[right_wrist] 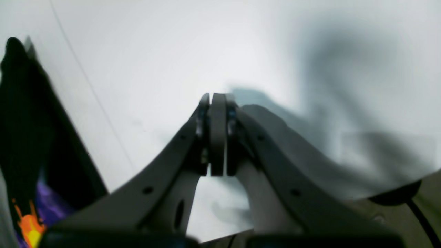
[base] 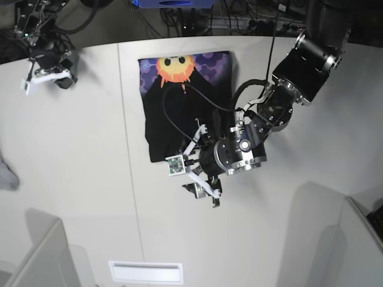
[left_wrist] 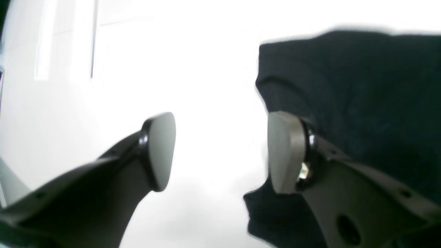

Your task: Fold the T-shirt properly

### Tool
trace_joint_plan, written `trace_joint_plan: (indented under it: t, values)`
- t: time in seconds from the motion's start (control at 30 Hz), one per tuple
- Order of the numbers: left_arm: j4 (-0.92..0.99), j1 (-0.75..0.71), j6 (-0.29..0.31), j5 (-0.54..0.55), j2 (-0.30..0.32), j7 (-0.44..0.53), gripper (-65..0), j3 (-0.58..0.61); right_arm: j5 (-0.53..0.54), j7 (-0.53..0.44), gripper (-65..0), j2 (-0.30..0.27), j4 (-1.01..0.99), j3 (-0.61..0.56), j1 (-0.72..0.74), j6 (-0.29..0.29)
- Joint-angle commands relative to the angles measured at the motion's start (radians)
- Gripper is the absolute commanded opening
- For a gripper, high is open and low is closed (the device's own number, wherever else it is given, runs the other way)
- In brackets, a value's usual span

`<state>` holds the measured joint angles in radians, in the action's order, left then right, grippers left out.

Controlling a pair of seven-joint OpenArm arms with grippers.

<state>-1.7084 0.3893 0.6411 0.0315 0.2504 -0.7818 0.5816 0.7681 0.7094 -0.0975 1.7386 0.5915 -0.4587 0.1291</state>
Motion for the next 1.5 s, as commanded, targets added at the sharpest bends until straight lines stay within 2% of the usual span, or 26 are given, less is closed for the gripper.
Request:
trace_joint_plan:
  t: [0.0,0.1,0.2,0.23,0.3,0.4,0.43,0.63,0.8,0.87,0.93,1.07,1.2,1.47]
  values:
    - [-0.052,-0.002,-0.008,0.002,-0.001,0.015,-25.2,-0.058,0.011,-0.018,-65.0,-0.018,0.044,0.006,-0.004,0.01]
    - [-0.155,-0.094,-0.008,0.0,0.002,0.015,-25.3,-0.167,0.011,-0.018,-65.0,-0.038,0.116,0.005,-0.033,0.02]
    - [-0.261,-0.183,-0.01,0.0,0.007,0.017,-26.5,-0.265,0.011,-0.018,-65.0,-0.051,0.18,0.014,-0.053,0.1]
    - [-0.281,-0.211,-0.01,0.005,0.008,0.018,-29.1,-0.295,0.011,-0.018,-65.0,-0.052,0.195,0.014,-0.062,0.128]
    - [-0.292,-0.267,-0.007,0.008,0.008,0.061,-38.8,-0.364,0.011,-0.018,-65.0,-0.054,0.225,0.014,-0.074,0.166]
    - [-0.289,-0.369,-0.008,0.0,0.01,0.193,-62.2,-0.469,0.011,-0.018,-65.0,-0.054,0.243,0.014,-0.096,0.212]
    - [-0.29,-0.404,-0.008,0.0,0.01,0.233,-65.0,-0.499,0.011,-0.018,-65.0,-0.054,0.243,0.014,-0.102,0.231]
    - [-0.285,-0.577,-0.008,0.0,0.01,0.402,-65.0,-0.641,0.009,-0.018,-65.0,-0.054,0.243,0.014,-0.159,0.341]
    - [-0.27,-0.738,-0.005,0.0,0.017,0.568,-65.0,-0.716,0.006,-0.02,-65.0,-0.055,0.245,0.015,-0.228,0.484]
    - [-0.249,-0.809,-0.005,0.0,0.017,0.66,-65.0,-0.742,-0.057,-0.052,-65.0,-0.055,0.245,0.015,-0.254,0.53]
    - [-0.229,-0.875,-0.005,0.002,0.017,0.74,-65.0,-0.768,-0.163,-0.101,-65.0,-0.043,0.245,0.008,-0.271,0.569]
    - [-0.192,-0.996,-0.005,0.009,0.025,0.879,-65.0,-0.816,-0.338,-0.172,-65.0,0.029,0.245,0.015,-0.302,0.569]
    - [-0.152,-1.104,-0.005,0.0,0.057,0.994,-65.0,-0.817,-0.45,-0.221,-65.0,0.064,0.245,0.015,-0.325,0.569]
    - [-0.005,-1.268,-0.005,0.0,0.062,1.112,-65.0,-0.822,-0.48,-0.23,-65.0,0.06,0.245,0.015,-0.394,0.569]
